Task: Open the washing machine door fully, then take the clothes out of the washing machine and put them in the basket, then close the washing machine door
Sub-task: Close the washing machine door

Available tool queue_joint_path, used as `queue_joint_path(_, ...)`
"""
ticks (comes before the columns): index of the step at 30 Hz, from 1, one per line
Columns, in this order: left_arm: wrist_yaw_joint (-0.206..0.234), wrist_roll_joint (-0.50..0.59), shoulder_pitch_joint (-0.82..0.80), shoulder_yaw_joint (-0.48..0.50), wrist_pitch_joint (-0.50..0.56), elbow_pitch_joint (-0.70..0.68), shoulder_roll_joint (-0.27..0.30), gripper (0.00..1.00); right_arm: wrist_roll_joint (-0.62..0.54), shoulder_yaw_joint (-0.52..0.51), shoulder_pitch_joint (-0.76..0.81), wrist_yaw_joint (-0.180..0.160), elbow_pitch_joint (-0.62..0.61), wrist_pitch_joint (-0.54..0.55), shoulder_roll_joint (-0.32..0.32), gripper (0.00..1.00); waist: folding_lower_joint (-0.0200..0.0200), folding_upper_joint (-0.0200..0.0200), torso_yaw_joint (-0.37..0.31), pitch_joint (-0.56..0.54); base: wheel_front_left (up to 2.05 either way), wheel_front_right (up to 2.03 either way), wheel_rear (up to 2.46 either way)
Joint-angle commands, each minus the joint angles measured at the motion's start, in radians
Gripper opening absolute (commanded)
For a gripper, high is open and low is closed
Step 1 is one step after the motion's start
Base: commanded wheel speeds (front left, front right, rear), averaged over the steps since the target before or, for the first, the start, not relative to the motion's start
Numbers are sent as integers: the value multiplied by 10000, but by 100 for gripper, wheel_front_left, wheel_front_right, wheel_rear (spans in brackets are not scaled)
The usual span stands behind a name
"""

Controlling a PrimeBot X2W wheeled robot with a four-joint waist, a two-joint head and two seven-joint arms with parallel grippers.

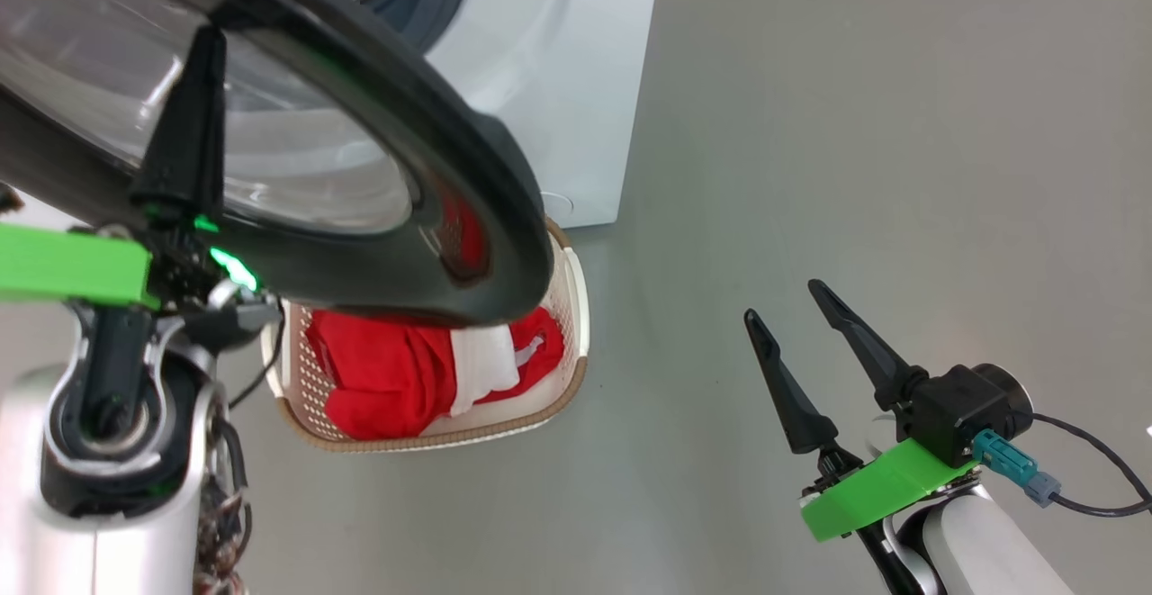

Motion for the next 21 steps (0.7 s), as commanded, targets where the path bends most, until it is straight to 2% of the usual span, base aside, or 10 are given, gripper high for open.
queue_joint_path(1, -157, 80, -478, 248, -49, -155, 189, 0, -140, 182, -203, 46, -252, -65, -35, 100, 0, -1, -105, 143, 0, 0, 0)
queue_joint_path(13, -408, 280, -1724, 256, -235, 774, 260, 0, -190, 189, -388, 46, -324, -65, -4, 100, 0, -1, -334, 683, 0, 0, 0)
queue_joint_path(21, -665, 257, -1985, 309, -181, 1059, 335, 0, -186, 226, -508, 46, -274, -65, 26, 100, 0, -1, -389, 772, 0, 0, 0)
